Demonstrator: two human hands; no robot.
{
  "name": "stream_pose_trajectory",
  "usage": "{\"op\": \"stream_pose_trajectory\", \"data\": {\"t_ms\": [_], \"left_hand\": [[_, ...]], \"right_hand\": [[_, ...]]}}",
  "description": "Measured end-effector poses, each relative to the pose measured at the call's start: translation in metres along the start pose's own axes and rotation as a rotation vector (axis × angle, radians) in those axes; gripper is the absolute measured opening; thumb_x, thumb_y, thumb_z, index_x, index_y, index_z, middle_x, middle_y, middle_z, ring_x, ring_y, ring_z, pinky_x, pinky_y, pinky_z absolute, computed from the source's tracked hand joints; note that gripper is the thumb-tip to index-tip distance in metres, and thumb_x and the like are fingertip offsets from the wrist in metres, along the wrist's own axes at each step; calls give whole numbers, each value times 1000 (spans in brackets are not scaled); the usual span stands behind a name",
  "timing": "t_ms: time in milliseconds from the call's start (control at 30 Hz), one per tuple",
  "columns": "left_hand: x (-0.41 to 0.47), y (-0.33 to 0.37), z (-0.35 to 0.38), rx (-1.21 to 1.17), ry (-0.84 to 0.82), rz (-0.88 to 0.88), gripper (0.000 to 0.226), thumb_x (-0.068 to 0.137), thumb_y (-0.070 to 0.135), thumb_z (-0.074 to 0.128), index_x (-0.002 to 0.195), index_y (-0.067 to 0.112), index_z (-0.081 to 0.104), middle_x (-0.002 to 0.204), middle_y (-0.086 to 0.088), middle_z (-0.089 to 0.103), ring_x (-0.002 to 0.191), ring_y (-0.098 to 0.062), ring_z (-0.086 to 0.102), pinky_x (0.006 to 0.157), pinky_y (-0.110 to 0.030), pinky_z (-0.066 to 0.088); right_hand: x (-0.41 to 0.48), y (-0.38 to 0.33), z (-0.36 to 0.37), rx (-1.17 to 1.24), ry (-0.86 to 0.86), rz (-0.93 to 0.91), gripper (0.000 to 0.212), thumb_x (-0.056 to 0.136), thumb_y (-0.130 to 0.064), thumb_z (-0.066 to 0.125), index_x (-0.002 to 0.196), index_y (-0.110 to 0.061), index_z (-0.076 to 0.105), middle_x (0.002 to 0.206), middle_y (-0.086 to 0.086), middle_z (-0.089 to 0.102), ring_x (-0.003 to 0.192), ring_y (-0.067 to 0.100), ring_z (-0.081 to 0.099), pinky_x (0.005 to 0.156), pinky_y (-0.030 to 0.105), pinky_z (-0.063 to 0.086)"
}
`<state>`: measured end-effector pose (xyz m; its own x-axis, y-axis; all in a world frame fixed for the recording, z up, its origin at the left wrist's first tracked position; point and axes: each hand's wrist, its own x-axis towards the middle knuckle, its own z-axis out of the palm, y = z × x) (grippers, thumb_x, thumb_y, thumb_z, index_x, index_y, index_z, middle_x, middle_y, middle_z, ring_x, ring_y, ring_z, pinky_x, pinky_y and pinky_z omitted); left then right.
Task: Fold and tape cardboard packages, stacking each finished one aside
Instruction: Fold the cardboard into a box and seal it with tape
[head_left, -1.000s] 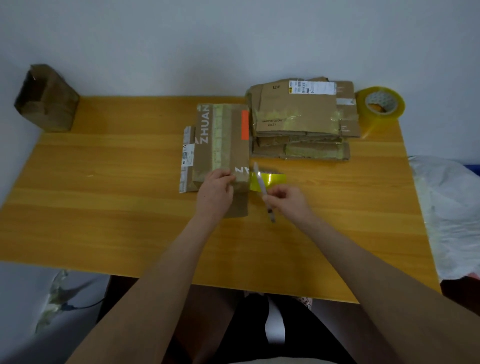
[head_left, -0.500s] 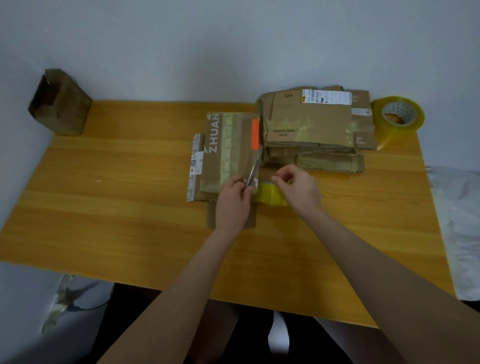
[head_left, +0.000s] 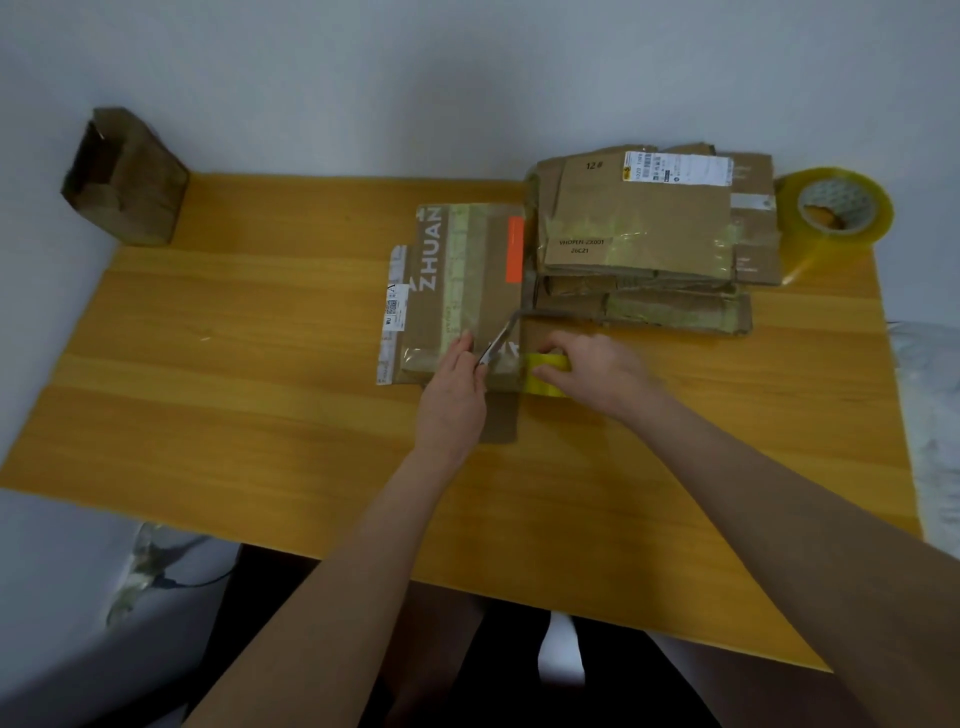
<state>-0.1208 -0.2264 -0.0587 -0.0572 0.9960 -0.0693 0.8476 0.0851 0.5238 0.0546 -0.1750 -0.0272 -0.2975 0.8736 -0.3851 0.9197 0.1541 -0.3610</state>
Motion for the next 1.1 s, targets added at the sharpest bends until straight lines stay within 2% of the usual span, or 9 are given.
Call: {"op": "stream_pose_trajectory", "data": {"t_ms": [100, 167, 300, 400, 533, 633, 800, 1000, 1100], "left_hand": [[-1, 2, -1, 20, -13, 11, 29, 103, 18, 36, 111, -2, 55, 153, -3, 33, 143, -14, 26, 109, -29, 33], [-1, 2, 0, 17, -10, 5, 29, 103, 18, 36, 111, -2, 55, 153, -3, 32, 142, -14, 27, 109, -30, 34], [-2, -4, 0, 6, 9, 29, 27, 102, 19, 39, 104, -2, 57, 151, -2, 36, 139, -14, 34, 105, -30, 37], [-3, -11, -3, 8, 2, 59, 27, 101, 19, 41, 99, -2, 57, 150, -2, 38, 137, -14, 37, 102, -25, 35], [-2, -29, -14, -2, 0, 106, 24, 100, 17, 44, 97, -2, 59, 146, -5, 44, 133, -18, 43, 107, -32, 36], [2, -35, -21, -4, 0, 103, 23, 100, 15, 46, 101, -2, 61, 144, -5, 47, 130, -20, 48, 106, -37, 40], [2, -35, -18, 2, 5, 96, 23, 99, 15, 46, 104, -2, 61, 143, -6, 48, 129, -20, 48, 104, -36, 42], [2, -36, -20, 17, 0, 96, 24, 99, 15, 46, 104, -3, 62, 142, -5, 49, 129, -19, 49, 105, -34, 41], [1, -35, -20, 3, 5, 93, 24, 99, 15, 46, 104, -3, 62, 143, -4, 48, 129, -19, 48, 106, -34, 40]], "right_hand": [[-4, -1, -1, -88, 47, 31, 43, 97, -50, 43, 133, -26, 48, 108, 4, 67, 103, 24, 60, 93, 38, 41], [-3, -3, 0, -91, 32, 65, 44, 97, -52, 42, 134, -28, 47, 109, 4, 66, 103, 24, 60, 90, 38, 42], [-2, -4, 5, 20, -12, 134, 43, 97, -51, 44, 136, -34, 47, 121, 4, 62, 98, 21, 59, 68, 29, 40], [-1, -4, 13, 108, 0, 133, 39, 97, -48, 47, 133, -33, 53, 128, 3, 60, 110, 24, 57, 77, 33, 46], [0, -16, 29, 283, -39, 143, 38, 95, -45, 53, 130, -30, 56, 124, 2, 63, 95, 21, 61, 79, 32, 50], [1, -16, 26, 337, -87, 105, 41, 93, -45, 56, 131, -30, 54, 135, 0, 56, 119, 24, 53, 96, 40, 48], [-3, -16, 16, 36, -53, 82, 40, 97, -49, 45, 133, -31, 48, 115, 5, 63, 100, 25, 60, 65, 31, 42], [-9, -20, 19, -27, -17, 109, 41, 101, -48, 36, 135, -27, 40, 104, 5, 65, 93, 26, 61, 64, 32, 38], [-9, -18, 20, -17, -15, 114, 36, 101, -47, 34, 130, -27, 42, 90, 3, 61, 81, 25, 56, 61, 31, 38]]}}
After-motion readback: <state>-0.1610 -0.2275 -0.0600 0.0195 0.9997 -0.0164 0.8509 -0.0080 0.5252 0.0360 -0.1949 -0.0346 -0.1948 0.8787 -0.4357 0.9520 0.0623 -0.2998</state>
